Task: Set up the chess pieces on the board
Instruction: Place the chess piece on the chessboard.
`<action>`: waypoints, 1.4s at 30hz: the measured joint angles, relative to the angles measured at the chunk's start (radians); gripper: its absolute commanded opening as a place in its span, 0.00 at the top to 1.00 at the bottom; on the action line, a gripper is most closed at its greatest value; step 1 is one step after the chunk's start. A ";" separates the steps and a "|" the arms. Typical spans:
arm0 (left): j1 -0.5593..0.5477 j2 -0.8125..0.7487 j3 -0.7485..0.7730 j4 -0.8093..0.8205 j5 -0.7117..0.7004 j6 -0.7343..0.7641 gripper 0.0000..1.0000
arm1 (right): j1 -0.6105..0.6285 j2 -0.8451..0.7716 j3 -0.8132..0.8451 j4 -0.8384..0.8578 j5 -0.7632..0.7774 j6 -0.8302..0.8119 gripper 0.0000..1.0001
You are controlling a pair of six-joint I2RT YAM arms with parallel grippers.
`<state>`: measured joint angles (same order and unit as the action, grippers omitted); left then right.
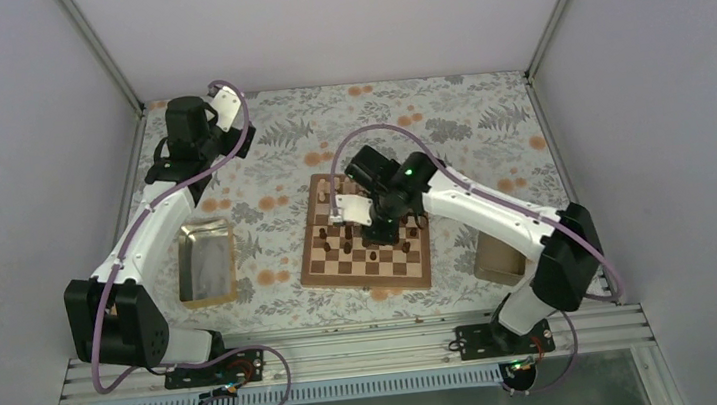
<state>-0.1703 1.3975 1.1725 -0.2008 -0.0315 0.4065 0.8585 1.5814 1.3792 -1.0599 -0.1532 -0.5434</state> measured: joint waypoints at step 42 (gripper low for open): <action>0.000 0.000 0.000 0.029 -0.018 -0.003 0.00 | 0.089 0.039 -0.176 0.209 -0.008 -0.039 0.96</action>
<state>-0.1699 1.3979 1.1721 -0.1719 -0.0490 0.4030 0.9470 1.6203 1.2030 -0.8513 -0.1616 -0.5823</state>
